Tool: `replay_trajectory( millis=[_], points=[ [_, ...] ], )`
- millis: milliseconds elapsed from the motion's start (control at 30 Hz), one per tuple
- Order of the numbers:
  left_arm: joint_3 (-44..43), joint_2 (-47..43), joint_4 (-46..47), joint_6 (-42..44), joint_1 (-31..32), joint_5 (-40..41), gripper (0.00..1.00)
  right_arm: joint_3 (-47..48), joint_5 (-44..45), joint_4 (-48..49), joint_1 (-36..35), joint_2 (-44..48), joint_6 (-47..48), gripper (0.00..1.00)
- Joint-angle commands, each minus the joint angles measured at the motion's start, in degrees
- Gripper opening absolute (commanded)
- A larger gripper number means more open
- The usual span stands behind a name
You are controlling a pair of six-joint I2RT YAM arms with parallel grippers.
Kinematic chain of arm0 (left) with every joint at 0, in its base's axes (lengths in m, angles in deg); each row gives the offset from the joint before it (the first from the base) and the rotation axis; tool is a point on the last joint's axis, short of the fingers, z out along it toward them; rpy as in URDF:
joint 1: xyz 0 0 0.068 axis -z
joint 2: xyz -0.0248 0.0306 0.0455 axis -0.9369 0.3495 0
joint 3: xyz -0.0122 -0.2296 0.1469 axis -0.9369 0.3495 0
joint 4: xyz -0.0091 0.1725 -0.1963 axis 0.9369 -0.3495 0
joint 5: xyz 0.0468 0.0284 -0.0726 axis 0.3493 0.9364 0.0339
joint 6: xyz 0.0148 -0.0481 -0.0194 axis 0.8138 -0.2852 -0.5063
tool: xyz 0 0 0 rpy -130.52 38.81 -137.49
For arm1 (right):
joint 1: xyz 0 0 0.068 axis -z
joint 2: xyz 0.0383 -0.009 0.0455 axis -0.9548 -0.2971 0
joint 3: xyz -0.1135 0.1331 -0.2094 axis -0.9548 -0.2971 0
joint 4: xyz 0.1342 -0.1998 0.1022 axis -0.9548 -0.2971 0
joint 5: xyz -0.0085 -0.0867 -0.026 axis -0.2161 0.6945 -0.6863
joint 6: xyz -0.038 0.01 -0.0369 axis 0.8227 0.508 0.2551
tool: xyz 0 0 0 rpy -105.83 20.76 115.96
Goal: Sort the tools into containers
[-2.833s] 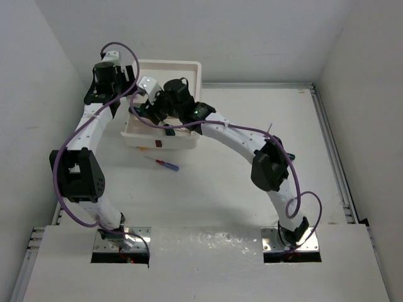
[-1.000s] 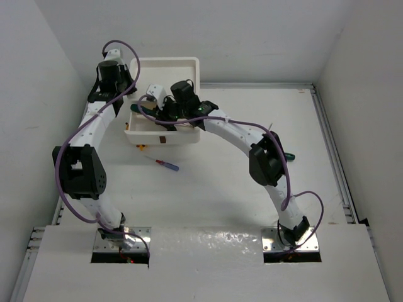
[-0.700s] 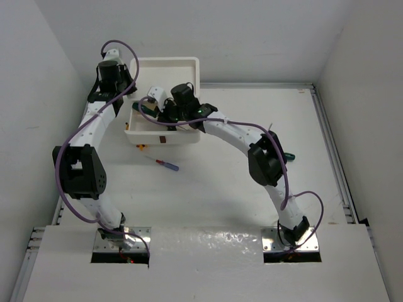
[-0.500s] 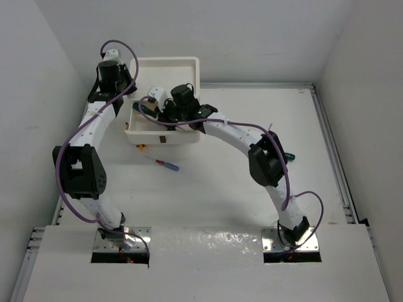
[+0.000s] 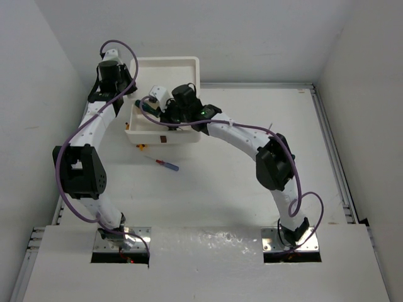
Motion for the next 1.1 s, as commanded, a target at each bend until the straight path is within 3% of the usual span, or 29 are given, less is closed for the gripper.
replay_trajectory(
  millis=[0,133,467,600,767,833,933,1067],
  points=[
    [-1.08,1.76,2.20,-3.48,-0.87,3.79,0.00,4.11,1.11,-6.46,-0.42,0.48,-0.28,0.16],
    [-0.82,1.68,2.20,-3.39,-0.78,3.70,0.00,3.60,1.28,-6.12,-0.42,0.92,-0.54,0.47],
    [-0.56,1.41,2.29,-2.87,-0.87,3.35,0.00,-4.05,4.44,-2.24,-0.42,12.07,-3.61,0.60],
    [-0.12,1.15,2.73,-2.69,-0.87,3.17,0.00,-10.18,16.26,-1.29,-0.34,24.53,-8.87,0.66],
    [0.23,1.06,3.34,-2.43,-0.87,2.82,0.00,-29.86,36.76,4.86,1.94,48.75,-14.16,0.74],
    [0.15,1.15,3.52,-2.25,-0.87,2.73,0.00,-38.54,40.30,5.05,7.55,54.33,-18.20,0.76],
    [0.06,1.24,3.87,-2.34,-0.87,2.21,0.00,-49.26,36.03,2.94,20.20,61.99,-27.16,0.80],
    [-0.03,1.32,3.96,-2.51,-0.87,1.51,0.00,-58.44,27.26,5.30,34.70,60.27,-37.86,0.81]
  ],
)
